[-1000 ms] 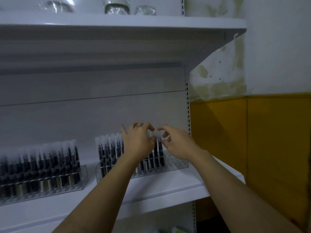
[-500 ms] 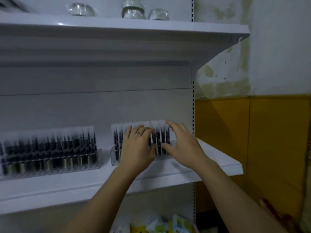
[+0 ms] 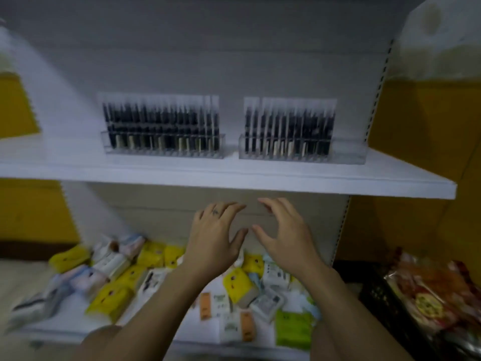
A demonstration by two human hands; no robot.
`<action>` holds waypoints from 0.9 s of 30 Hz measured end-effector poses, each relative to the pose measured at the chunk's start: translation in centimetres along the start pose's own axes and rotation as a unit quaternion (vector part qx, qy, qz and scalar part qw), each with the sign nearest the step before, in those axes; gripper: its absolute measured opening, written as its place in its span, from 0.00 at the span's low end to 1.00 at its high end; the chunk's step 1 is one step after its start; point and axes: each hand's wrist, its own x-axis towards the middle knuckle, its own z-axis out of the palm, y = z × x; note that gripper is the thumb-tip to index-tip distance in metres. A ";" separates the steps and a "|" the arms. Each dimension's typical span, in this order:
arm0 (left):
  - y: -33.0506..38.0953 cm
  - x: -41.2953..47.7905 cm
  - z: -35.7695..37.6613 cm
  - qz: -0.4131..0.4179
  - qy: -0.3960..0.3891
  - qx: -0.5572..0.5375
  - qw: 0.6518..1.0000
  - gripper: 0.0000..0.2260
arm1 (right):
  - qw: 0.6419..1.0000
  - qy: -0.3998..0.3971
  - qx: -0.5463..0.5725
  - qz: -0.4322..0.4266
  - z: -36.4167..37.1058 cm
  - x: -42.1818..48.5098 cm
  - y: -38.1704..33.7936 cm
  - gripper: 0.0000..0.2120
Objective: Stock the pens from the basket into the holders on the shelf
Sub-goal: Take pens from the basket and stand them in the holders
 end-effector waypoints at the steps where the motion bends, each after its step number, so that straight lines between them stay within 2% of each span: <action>1: -0.6 -1.4 0.5 -0.019 -0.023 -0.002 1.000 0.20 | 1.000 -0.020 -0.006 0.015 1.4 -1.1 0.3 0.22; 4: -2.3 -5.7 2.5 -0.077 -0.099 0.001 0.992 0.22 | 0.991 -0.114 -0.033 0.067 6.0 -4.8 1.8 0.23; 8: -3.9 -11.0 6.4 -0.112 -0.216 0.011 0.970 0.25 | 0.961 -0.245 -0.043 0.118 11.4 -9.2 3.9 0.29; 13: -5.4 -16.3 11.1 -0.168 -0.332 0.006 0.928 0.26 | 0.927 -0.335 -0.050 0.160 16.5 -13.6 6.2 0.29; 18: -7.0 -21.3 14.7 -0.250 -0.391 -0.027 0.885 0.24 | 0.885 -0.415 -0.057 0.203 20.3 -18.4 8.5 0.27; 22: -7.6 -26.6 17.3 -0.336 -0.439 -0.062 0.831 0.21 | 0.844 -0.486 -0.046 0.224 23.4 -22.3 9.1 0.25; 25: -7.8 -29.9 19.3 -0.400 -0.479 -0.091 0.776 0.21 | 0.824 -0.512 -0.020 0.242 25.5 -23.6 9.2 0.16; 27: -7.9 -31.6 20.6 -0.420 -0.505 -0.107 0.746 0.15 | 0.808 -0.523 -0.010 0.271 26.4 -24.3 9.6 0.16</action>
